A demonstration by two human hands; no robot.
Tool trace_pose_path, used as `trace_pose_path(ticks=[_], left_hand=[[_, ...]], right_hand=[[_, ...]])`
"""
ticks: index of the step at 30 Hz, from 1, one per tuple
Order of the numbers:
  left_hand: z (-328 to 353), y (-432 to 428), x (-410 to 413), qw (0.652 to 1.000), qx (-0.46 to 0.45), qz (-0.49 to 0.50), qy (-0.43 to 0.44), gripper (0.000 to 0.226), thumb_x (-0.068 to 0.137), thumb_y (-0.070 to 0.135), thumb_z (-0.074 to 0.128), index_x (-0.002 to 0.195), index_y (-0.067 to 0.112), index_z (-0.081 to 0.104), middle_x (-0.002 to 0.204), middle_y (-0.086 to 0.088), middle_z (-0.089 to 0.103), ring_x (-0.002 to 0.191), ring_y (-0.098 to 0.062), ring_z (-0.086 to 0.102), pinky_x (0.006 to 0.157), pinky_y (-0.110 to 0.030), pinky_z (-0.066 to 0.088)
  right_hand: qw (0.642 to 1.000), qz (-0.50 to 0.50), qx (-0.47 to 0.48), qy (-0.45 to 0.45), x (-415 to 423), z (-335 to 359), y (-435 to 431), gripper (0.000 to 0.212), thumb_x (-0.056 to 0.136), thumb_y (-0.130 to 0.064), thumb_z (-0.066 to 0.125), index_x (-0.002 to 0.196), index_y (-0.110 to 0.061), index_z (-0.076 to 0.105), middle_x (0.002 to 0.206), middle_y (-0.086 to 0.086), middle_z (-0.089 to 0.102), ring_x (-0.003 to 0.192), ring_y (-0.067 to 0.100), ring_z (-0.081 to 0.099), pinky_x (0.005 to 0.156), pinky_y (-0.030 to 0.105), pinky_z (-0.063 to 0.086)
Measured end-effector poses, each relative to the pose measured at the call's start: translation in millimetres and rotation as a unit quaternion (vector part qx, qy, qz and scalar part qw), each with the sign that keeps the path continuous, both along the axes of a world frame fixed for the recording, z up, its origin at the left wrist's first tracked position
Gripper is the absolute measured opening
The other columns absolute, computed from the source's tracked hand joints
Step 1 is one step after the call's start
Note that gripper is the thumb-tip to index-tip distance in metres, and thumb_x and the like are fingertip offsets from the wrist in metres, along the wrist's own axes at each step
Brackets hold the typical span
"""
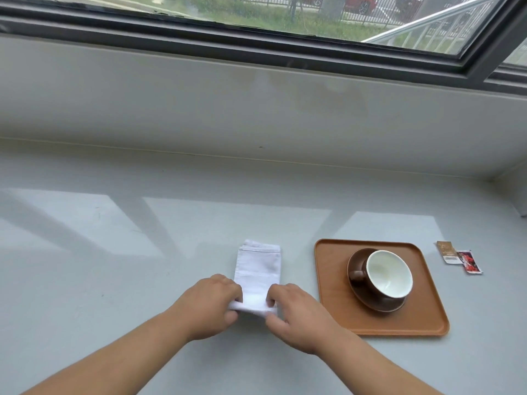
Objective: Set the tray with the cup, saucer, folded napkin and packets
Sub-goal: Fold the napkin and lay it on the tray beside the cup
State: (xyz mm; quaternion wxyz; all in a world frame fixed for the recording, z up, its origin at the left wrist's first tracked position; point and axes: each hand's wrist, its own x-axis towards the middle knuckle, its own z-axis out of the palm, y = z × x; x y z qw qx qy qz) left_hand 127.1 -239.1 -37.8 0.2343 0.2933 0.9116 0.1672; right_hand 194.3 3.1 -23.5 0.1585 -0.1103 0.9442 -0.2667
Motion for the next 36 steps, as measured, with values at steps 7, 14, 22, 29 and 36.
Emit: trace_pose_path(ticks=[7,14,22,29,36], left_hand=[[13.3,14.4,-32.4,0.959,0.146,0.191,-0.15,0.02,0.076,0.052,0.068,0.089,0.038,0.062,0.085,0.017,0.069,0.065,-0.002,0.059,0.059,-0.025,0.046],[3.0,19.0,-67.0,0.943,0.123,0.199,-0.239,0.012,0.078,0.044,0.071,0.086,0.037,0.066,0.081,0.016,0.071,0.071,-0.004,0.064,0.069,-0.029,0.053],[-12.5,34.4,-86.4,0.96,0.048,0.194,-0.194,0.014,0.095,0.044,0.064,0.084,0.035,0.061,0.081,0.014,0.065,0.07,-0.005,0.061,0.059,-0.028,0.045],[-14.4,32.4,-91.3,0.974,-0.049,0.197,-0.096,0.04,0.076,0.052,0.073,0.096,0.029,0.049,0.077,0.011,0.064,0.069,-0.011,0.062,0.054,-0.032,0.043],[-4.6,37.2,-96.7,0.986,-0.114,0.109,-0.058,0.067,0.069,0.052,0.08,0.124,0.03,0.048,0.113,0.007,0.054,0.088,-0.019,0.057,0.066,-0.034,0.045]], right_hand=[[0.987,-0.136,-0.059,-0.061,-27.2,-4.4,1.7,0.006,0.079,-0.037,0.051,0.079,-0.032,0.05,0.07,-0.006,0.057,0.066,0.015,0.052,0.047,0.026,0.034],[0.927,-0.302,-0.152,-0.164,-61.0,-14.6,11.8,0.023,0.078,-0.04,0.056,0.083,-0.019,0.048,0.063,-0.007,0.049,0.054,0.013,0.042,0.05,0.029,0.035],[0.935,-0.312,-0.087,-0.147,-84.3,-27.9,11.9,0.026,0.095,-0.04,0.058,0.078,-0.027,0.044,0.068,-0.005,0.057,0.057,0.013,0.05,0.053,0.032,0.038],[0.935,-0.326,0.025,-0.138,-97.0,-28.5,5.0,0.027,0.089,-0.05,0.064,0.096,-0.026,0.053,0.087,-0.01,0.064,0.082,0.018,0.062,0.06,0.033,0.042],[0.952,-0.277,0.031,-0.128,-100.9,-26.4,-14.7,0.023,0.087,-0.035,0.063,0.078,-0.027,0.044,0.082,-0.006,0.055,0.078,0.022,0.054,0.058,0.033,0.038]])
